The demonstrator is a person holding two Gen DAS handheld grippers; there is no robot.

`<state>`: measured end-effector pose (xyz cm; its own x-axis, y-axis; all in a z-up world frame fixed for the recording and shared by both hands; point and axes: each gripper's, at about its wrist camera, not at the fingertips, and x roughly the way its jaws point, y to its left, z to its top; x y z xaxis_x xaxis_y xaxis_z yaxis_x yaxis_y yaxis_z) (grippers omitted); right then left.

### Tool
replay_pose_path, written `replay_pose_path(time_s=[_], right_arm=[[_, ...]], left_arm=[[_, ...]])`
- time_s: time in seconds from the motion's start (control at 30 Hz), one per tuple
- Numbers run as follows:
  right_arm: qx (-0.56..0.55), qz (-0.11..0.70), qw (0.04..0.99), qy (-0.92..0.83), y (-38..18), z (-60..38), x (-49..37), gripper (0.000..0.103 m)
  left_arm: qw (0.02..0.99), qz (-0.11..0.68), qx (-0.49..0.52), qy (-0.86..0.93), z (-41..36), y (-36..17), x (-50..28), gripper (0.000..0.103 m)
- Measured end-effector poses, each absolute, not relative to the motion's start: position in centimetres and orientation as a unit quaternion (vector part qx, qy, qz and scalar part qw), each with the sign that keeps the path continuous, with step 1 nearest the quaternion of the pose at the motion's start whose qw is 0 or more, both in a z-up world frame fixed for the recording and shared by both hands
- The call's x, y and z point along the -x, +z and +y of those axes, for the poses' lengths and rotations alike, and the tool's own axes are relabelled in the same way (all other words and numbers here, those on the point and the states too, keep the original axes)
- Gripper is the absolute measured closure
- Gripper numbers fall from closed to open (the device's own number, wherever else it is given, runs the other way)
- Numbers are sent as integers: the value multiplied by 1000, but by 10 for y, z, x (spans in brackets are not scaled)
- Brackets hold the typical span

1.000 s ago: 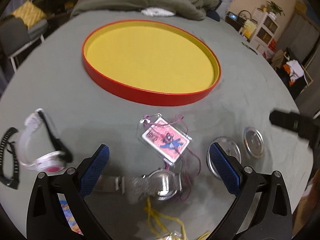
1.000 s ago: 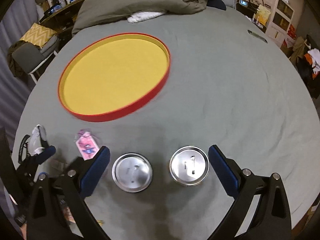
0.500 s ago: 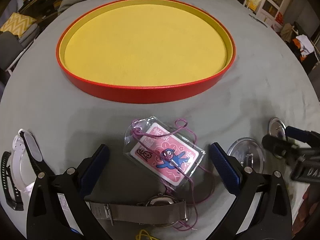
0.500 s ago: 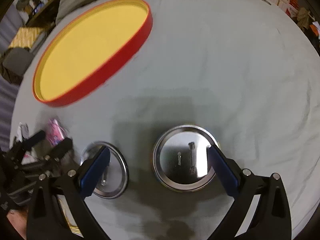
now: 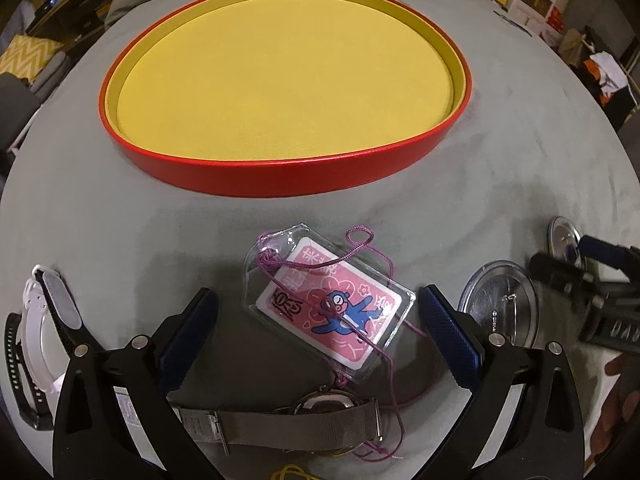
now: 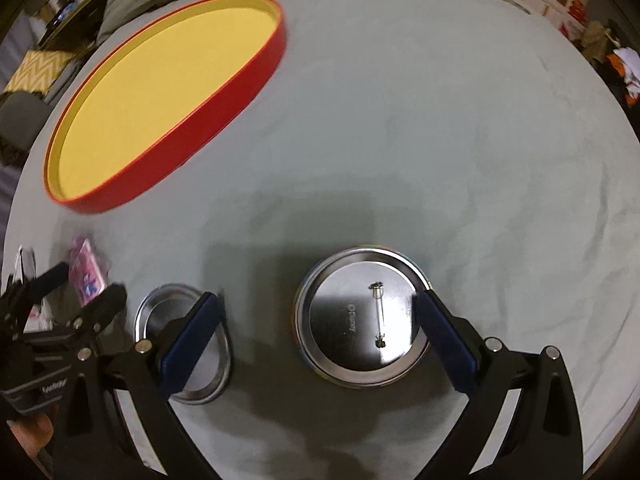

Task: Organize jewelry
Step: 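Close the right tool on the silver button while the left tool grasps the pink card holder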

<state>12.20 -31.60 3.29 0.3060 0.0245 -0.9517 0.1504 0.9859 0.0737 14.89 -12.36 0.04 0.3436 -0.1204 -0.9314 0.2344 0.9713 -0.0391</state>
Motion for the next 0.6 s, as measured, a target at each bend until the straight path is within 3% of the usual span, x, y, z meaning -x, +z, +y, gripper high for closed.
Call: replay_pose_path(time_s=[0.6], right_arm=[[-85, 600, 793, -69, 25, -344, -121, 9]], left_arm=[[819, 560, -53, -109, -124, -2, -143, 5]])
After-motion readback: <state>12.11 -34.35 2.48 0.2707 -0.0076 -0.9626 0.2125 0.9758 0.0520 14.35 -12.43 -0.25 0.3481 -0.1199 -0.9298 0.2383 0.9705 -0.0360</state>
